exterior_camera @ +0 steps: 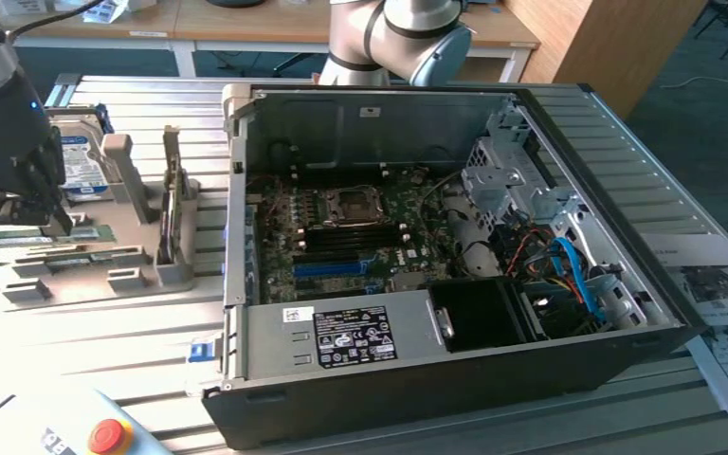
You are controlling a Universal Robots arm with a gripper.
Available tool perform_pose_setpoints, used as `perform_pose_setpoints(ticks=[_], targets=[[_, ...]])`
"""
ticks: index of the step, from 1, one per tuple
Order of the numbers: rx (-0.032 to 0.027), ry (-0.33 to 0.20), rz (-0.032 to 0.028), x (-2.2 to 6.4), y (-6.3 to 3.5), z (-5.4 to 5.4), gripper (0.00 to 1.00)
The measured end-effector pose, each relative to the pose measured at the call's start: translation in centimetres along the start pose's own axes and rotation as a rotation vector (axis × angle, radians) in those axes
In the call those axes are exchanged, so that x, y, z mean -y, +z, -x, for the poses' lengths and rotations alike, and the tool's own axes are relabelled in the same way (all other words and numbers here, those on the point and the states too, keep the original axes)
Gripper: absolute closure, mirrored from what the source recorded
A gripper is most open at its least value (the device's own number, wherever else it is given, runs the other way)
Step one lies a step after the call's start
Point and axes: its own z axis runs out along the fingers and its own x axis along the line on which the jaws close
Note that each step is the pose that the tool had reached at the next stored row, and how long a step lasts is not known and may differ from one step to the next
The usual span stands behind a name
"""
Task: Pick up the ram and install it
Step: 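Pick up the ram and move it above insertion slot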
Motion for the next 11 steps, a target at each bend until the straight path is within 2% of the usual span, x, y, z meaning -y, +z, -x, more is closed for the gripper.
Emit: perform_pose_setpoints(ticks=[11], targets=[[0.0003, 0.008, -0.0002, -0.06, -1.75, 0.0, 0.88]])
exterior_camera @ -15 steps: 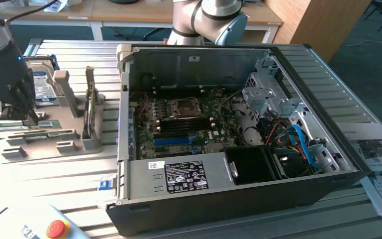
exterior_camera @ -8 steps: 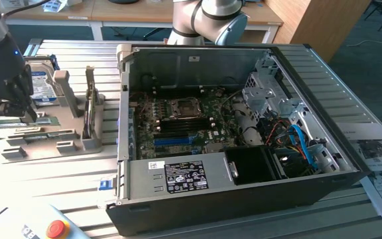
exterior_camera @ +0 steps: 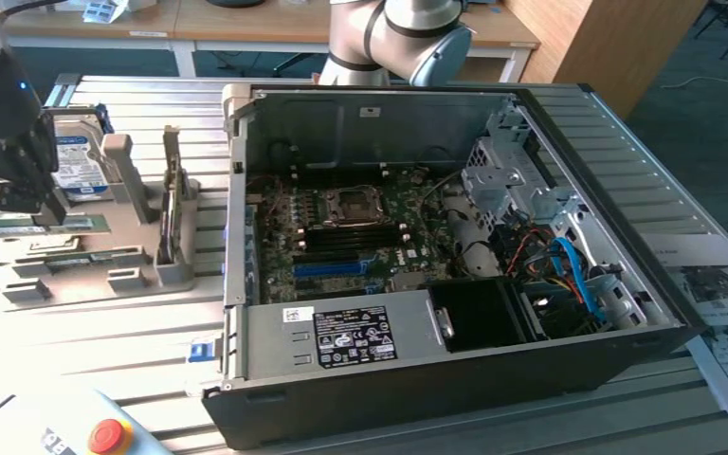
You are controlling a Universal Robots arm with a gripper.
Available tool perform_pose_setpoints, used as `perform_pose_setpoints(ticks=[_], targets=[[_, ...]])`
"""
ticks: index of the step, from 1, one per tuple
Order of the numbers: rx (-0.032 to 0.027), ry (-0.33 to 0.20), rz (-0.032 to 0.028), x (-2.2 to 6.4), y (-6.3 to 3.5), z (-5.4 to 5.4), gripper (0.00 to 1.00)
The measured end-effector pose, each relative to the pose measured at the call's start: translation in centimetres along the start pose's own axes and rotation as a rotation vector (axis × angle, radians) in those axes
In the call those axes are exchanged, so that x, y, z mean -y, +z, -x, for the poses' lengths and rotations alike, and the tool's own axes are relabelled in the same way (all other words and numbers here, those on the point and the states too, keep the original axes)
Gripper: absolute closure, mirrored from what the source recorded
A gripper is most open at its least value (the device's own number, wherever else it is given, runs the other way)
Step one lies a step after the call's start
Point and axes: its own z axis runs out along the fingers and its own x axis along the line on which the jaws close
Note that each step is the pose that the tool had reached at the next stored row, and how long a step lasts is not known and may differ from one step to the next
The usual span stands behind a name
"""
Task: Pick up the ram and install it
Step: 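Pick up the ram and move it above insertion slot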
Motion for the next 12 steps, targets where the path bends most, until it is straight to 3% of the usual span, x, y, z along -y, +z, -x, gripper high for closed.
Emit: perform_pose_setpoints(ticks=[12], targets=[[0.0002, 0.006, 0.0000, -0.07, -2.07, 0.0, 0.88]])
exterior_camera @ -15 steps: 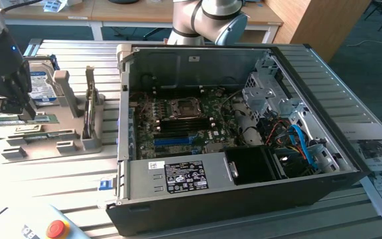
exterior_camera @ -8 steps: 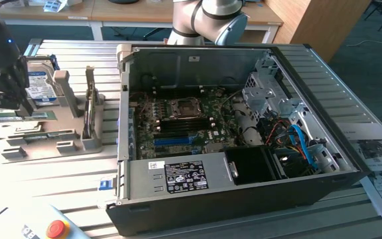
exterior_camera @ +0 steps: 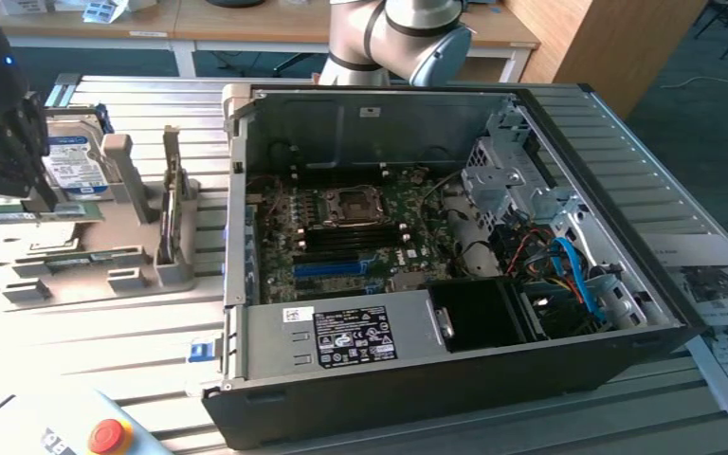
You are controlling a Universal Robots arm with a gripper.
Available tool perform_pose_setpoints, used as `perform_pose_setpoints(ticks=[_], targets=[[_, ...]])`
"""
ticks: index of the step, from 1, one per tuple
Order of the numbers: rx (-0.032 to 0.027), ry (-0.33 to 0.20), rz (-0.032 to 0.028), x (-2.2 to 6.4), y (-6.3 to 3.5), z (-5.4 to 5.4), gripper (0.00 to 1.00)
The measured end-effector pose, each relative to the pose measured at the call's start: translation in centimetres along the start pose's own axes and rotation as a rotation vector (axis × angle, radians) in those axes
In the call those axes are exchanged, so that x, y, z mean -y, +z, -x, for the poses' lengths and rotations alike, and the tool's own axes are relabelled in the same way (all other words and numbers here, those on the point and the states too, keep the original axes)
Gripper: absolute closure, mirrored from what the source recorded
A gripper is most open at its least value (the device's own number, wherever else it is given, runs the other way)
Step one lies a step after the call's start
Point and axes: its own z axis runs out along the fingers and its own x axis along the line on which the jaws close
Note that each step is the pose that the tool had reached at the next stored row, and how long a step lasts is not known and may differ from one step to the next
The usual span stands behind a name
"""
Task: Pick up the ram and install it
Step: 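Pick up the ram and move it above insertion slot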
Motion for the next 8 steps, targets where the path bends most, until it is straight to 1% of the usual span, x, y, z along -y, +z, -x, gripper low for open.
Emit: perform_pose_setpoints(ticks=[8], targets=[[0.0002, 0.004, -0.0001, -0.05, -1.59, 0.0, 0.88]])
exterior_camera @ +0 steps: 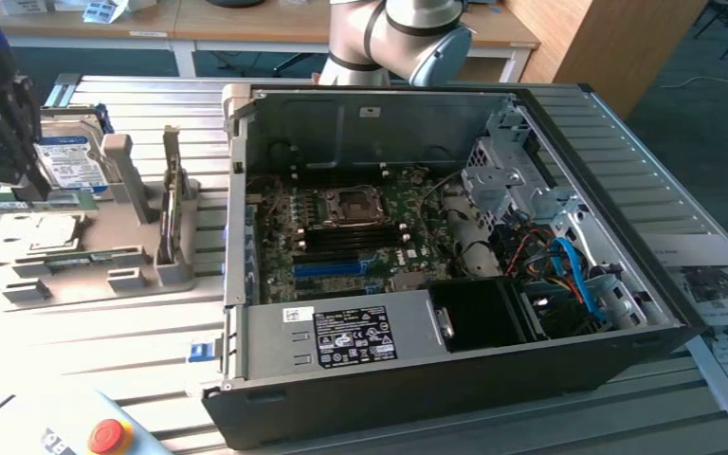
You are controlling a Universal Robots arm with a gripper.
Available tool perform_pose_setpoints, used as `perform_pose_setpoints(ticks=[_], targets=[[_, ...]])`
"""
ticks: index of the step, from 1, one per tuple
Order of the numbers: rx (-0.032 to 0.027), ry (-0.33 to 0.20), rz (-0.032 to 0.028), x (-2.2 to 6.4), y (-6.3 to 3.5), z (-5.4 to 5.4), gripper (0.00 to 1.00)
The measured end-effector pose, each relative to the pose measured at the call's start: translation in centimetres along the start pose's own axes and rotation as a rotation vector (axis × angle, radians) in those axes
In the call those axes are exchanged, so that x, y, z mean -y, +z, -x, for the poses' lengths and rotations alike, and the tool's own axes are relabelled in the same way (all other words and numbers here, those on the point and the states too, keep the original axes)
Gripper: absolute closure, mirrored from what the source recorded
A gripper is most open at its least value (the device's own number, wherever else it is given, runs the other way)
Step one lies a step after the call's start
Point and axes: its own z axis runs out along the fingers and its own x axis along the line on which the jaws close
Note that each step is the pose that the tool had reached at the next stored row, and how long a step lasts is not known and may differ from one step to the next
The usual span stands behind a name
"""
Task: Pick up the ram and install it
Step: 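Pick up the ram and move it above insertion slot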
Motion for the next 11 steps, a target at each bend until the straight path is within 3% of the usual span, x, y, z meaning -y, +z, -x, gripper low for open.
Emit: perform_pose_setpoints(ticks=[11], targets=[[0.0001, 0.004, -0.0001, -0.07, -2.24, 0.0, 0.88]])
